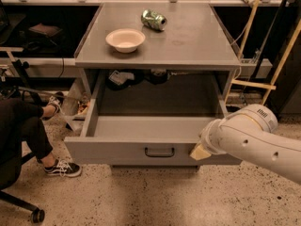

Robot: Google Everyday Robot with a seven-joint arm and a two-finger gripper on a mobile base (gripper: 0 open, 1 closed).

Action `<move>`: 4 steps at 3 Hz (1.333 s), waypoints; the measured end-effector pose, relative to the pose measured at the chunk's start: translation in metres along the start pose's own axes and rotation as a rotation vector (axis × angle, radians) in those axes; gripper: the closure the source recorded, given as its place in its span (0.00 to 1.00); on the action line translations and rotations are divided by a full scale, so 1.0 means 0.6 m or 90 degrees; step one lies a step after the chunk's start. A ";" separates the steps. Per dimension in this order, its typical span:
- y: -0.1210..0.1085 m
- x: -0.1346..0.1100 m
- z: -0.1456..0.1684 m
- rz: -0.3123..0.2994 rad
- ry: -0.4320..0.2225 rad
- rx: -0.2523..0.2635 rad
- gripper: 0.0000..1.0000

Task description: Open top drawer

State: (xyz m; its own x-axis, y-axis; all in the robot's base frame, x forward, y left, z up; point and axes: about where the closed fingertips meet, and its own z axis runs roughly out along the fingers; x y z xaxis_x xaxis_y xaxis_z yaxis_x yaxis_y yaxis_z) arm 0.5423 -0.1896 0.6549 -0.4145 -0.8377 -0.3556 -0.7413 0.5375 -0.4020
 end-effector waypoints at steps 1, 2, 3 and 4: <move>0.000 0.000 0.000 0.000 0.000 0.000 0.12; 0.000 0.000 0.000 0.000 0.000 0.000 0.00; 0.000 0.000 0.000 0.000 0.000 0.000 0.00; -0.006 0.013 -0.034 0.006 0.032 0.023 0.00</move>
Offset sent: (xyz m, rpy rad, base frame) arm 0.0000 0.0000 0.0000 0.0000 0.0000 0.0000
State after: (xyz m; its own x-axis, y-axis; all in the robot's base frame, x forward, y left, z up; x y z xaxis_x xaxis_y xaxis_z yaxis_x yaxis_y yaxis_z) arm 0.5308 -0.2003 0.6709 -0.4478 -0.8360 -0.3172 -0.7178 0.5476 -0.4299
